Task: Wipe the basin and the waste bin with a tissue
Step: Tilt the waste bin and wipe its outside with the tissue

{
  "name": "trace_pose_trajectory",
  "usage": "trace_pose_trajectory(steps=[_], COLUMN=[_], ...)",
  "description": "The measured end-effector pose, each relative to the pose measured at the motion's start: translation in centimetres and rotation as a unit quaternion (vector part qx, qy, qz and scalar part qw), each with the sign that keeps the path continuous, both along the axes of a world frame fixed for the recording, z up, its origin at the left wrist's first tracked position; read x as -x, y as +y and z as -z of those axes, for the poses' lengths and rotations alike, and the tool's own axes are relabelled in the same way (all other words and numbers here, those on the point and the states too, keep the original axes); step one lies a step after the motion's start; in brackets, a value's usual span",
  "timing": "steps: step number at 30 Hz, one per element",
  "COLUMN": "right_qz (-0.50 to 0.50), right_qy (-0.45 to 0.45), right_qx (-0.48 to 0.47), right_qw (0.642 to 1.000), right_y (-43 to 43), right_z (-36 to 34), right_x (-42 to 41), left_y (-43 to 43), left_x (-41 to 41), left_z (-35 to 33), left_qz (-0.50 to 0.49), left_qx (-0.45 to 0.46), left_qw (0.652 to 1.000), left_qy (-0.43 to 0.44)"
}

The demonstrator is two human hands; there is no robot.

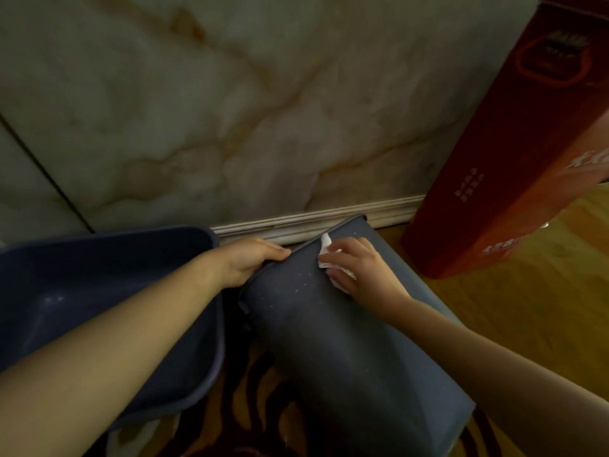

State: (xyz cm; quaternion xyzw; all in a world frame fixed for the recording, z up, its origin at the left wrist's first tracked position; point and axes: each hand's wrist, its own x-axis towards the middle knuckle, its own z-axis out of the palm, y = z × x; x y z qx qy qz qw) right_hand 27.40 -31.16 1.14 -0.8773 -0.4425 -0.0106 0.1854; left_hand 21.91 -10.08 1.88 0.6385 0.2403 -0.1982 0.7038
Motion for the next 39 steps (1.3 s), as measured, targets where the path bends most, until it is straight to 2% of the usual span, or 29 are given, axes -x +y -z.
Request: trace_pose_trajectory(steps=[3, 5, 8, 11, 13, 15, 19, 22, 25, 29, 32, 35, 37, 39], right_qz=[0.054, 0.021, -0.096, -0.126, -0.13, -0.061, 0.086, 0.175, 0.211, 0.164, 0.07, 0.005, 0.02, 0.068], right_qy=[0.01, -0.02, -0.088, -0.114, -0.1, -0.043, -0.083, -0.073, -0.062, -0.077, -0.112, -0.105, -0.099, -0.108], right_qx=[-0.094, -0.138, -0.092, -0.008, 0.0, -0.03, -0.068, -0.098, -0.111, -0.076, -0.018, -0.011, -0.029, -0.003], right_qw=[0.994, 0.99, 0.987, 0.985, 0.986, 0.997, 0.991, 0.977, 0.969, 0.981, 0.991, 0.994, 0.994, 0.992], right_y=[0.3, 1.7, 4.3, 4.3, 3.2, 1.9, -0.2, -0.3, 0.9, 2.8, 3.8, 3.8, 3.3, 2.1], right_z=[-0.5, -1.0, -0.4, 0.4, 0.7, 0.9, 1.3, 2.0, 2.8, 2.0, 1.2, 1.6, 1.8, 2.1], right_x=[1.0, 3.3, 7.0, 7.3, 5.6, 3.1, -2.8, -5.0, -5.0, -2.2, 1.9, 4.1, 2.6, -0.3], left_y=[0.2, 0.3, 0.5, 0.6, 0.6, 0.5, 0.5, 0.1, 0.3, 0.6, 0.5, 0.5, 0.6, 0.8], left_x=[-0.2, -0.5, -0.7, -0.7, -0.9, -1.0, -1.1, -1.0, -1.0, -1.0, -1.1, -1.0, -1.0, -1.0], left_z=[0.1, 0.3, 0.4, 0.5, 0.7, 1.0, 1.1, 1.0, 1.3, 1.5, 1.5, 1.6, 1.6, 1.7], left_qz=[0.011, 0.013, 0.012, 0.032, 0.025, 0.018, 0.015, 0.002, -0.006, -0.007, -0.002, 0.009, 0.015, 0.019], left_qx=[0.016, 0.017, 0.027, 0.033, 0.053, 0.053, 0.013, -0.012, -0.01, -0.001, 0.005, 0.0, 0.002, 0.009], left_qw=[1.0, 0.999, 0.999, 0.998, 0.997, 0.998, 1.0, 1.0, 1.0, 1.0, 1.0, 1.0, 1.0, 1.0], left_qy=[0.019, 0.023, 0.041, 0.05, 0.042, 0.034, -0.001, -0.012, -0.007, 0.0, -0.009, -0.012, -0.015, -0.015])
